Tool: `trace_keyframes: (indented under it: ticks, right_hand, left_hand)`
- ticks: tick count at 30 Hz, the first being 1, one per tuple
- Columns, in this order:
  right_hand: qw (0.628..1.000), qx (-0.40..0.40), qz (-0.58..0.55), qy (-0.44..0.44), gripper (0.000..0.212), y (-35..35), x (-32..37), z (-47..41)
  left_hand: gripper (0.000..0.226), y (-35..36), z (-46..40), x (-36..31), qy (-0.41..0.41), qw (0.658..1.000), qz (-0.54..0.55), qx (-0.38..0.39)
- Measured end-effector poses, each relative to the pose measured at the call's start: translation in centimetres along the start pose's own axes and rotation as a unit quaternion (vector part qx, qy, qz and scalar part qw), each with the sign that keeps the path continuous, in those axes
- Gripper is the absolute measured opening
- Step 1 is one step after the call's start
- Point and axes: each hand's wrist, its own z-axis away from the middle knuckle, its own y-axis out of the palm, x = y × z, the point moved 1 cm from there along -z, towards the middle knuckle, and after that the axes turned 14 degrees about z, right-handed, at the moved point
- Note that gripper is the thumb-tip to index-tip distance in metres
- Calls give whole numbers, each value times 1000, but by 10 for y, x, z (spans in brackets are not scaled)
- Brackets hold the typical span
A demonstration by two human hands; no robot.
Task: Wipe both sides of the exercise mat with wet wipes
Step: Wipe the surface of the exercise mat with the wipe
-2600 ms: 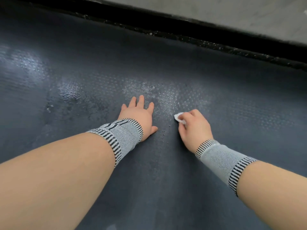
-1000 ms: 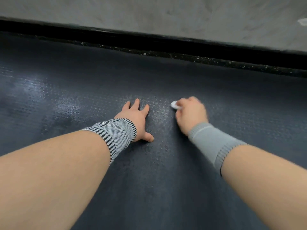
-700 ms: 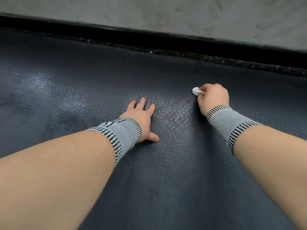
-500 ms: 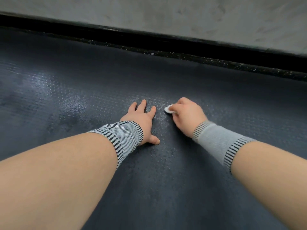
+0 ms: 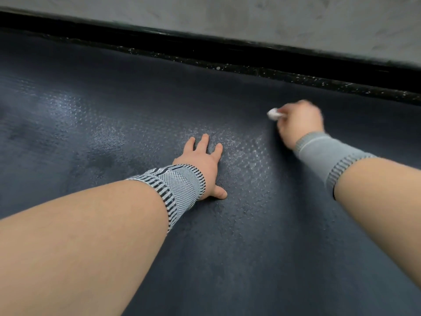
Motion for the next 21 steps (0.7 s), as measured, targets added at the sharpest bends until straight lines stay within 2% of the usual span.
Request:
trace_keyframes:
  ticks: [2,3,6,8,9,12,15,21]
  right_hand:
    - [996,18,11,87,30,-2,-8,-15]
    - [996,18,0,83,29,-3,2,-15]
    - [997,24,-44,-63,29,-6,49,9]
    - [988,18,-46,-143,29,-7,56,17]
    - [991,11,-31,-133,29,-9,48,9]
    - [999,5,43,24,30,-8,8,-33]
    - [992,29,40,117,33,-9,-2,-56]
    - [1000,27,13,-10,29,-14,49,-57]
  left_hand:
    - [123,0,0,0,0,1000,-1,0]
    - [123,0,0,0,-1,1000,0,0]
    - [122,0,1,0,1,1000,4,-3]
    - [122,1,2,1,2,1000,5,-6]
    - [122,1,2,1,2,1000,6,-6]
    - [122,0,1,1,3,1000,11,0]
    - [121,-1,1,0,1,1000,12,4]
    - [120,0,3,-1,-2,1000,14,8]
